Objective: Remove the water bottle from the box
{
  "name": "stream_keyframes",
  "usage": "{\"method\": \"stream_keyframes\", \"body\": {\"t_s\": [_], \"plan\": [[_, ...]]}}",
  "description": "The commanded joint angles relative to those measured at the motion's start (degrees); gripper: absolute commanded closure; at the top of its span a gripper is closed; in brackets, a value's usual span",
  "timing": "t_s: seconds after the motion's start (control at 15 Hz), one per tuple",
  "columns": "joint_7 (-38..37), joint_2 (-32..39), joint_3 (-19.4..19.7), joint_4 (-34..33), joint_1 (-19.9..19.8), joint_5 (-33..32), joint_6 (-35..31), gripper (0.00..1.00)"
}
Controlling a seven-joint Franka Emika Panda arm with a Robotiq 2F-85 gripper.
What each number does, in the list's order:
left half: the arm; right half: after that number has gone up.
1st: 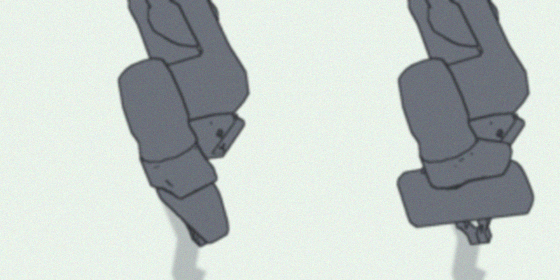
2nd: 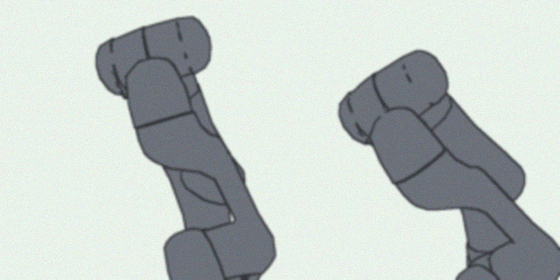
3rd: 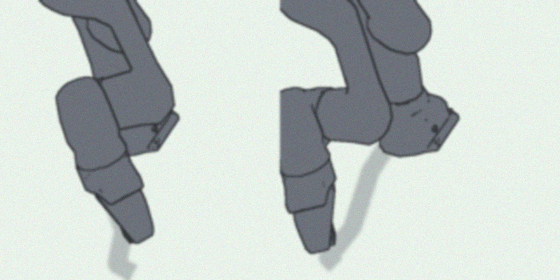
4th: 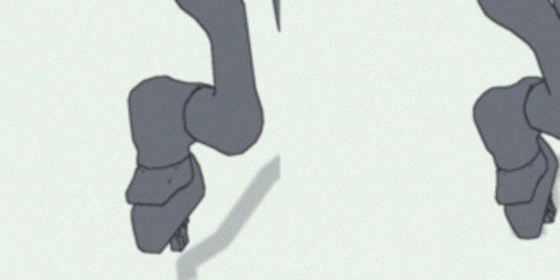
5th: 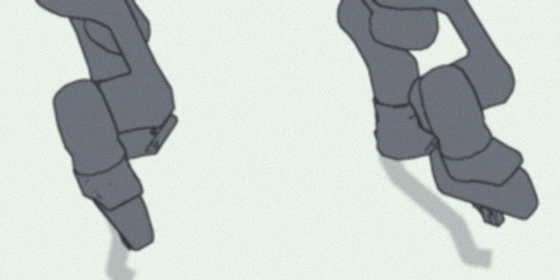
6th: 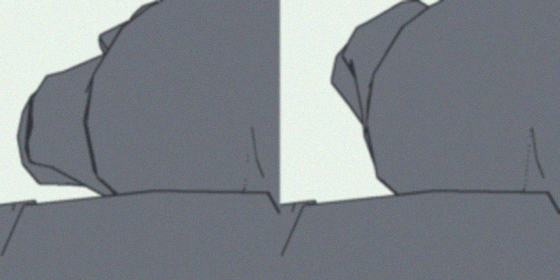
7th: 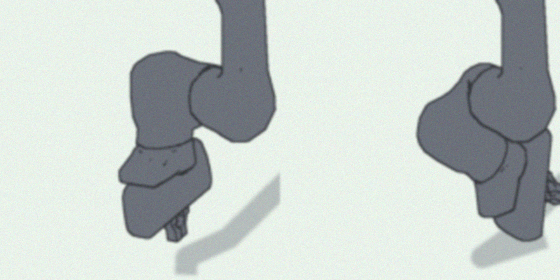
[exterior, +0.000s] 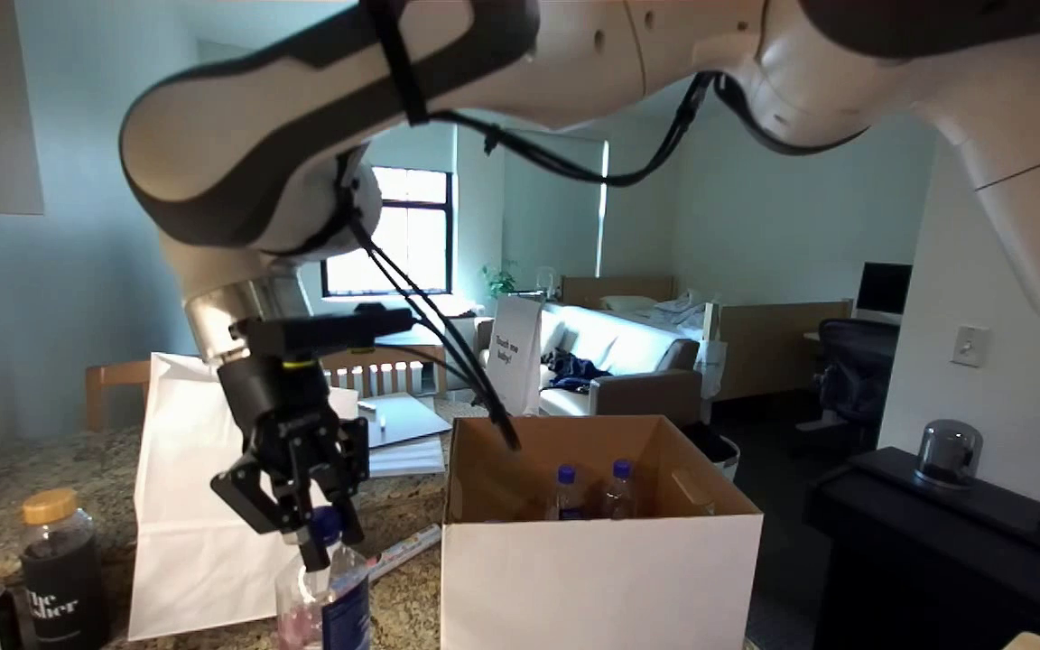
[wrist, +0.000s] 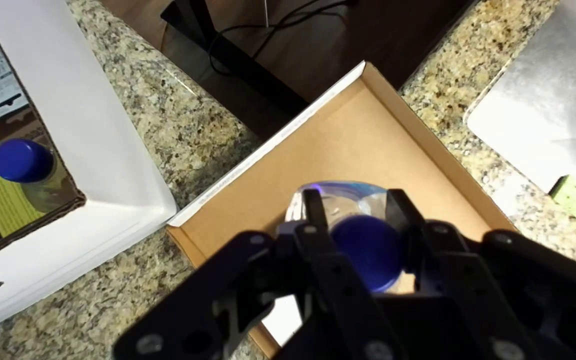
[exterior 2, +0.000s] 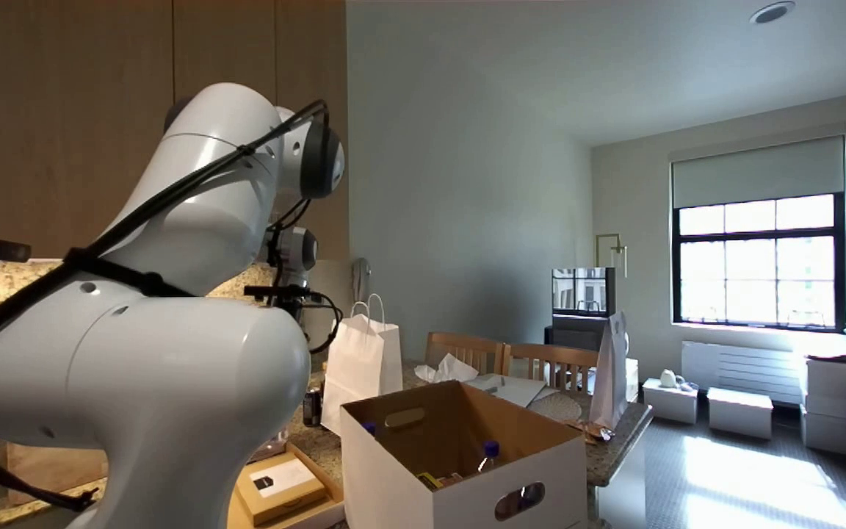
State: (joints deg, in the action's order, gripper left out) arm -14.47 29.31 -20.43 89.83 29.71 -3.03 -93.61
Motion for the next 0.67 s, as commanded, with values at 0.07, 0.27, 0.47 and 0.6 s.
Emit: {"method": "stream_keyframes", "body": {"t_s": [0.07,0.27,0.47,0.6], "plan": [[2.07,10.45,2.2,-8.44,1.84,0.73,1.6,0.86],[1.55,15.8,3.2,-13.12,3.16,0.54,0.79,0.86],[1.78,20.13,4.21,-18.78,4.58,0.51,1.44,0.86],[1.58,22.25,5.05,-22.03,5.61,0.36,1.52,0.86]]}}
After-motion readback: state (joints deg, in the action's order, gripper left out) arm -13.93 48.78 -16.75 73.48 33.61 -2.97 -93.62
